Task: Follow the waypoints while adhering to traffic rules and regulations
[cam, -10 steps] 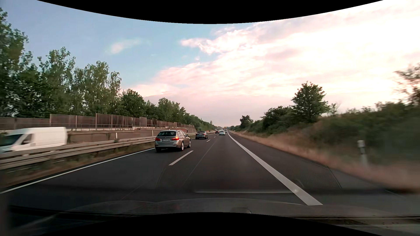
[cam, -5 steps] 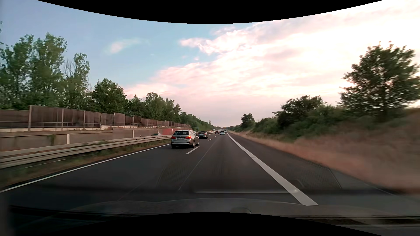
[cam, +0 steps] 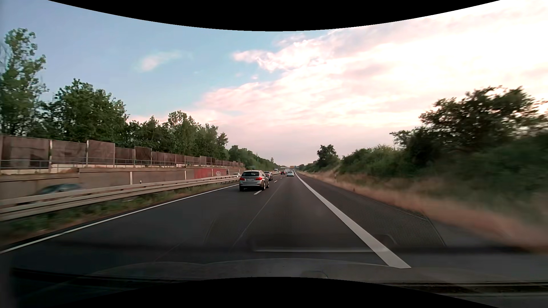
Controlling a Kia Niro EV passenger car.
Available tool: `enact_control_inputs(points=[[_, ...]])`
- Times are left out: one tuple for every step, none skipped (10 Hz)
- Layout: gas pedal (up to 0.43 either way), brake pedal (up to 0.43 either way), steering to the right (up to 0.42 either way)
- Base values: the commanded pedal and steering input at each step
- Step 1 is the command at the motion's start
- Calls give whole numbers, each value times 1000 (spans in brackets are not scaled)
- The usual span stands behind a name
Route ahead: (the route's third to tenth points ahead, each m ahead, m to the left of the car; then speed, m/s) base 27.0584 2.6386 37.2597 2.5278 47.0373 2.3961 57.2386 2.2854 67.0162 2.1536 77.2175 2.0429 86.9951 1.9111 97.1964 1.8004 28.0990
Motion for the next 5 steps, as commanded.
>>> enact_control_inputs(points=[[79,0,-2],[79,0,-2],[79,0,-2],[79,0,-3],[79,0,-2]])
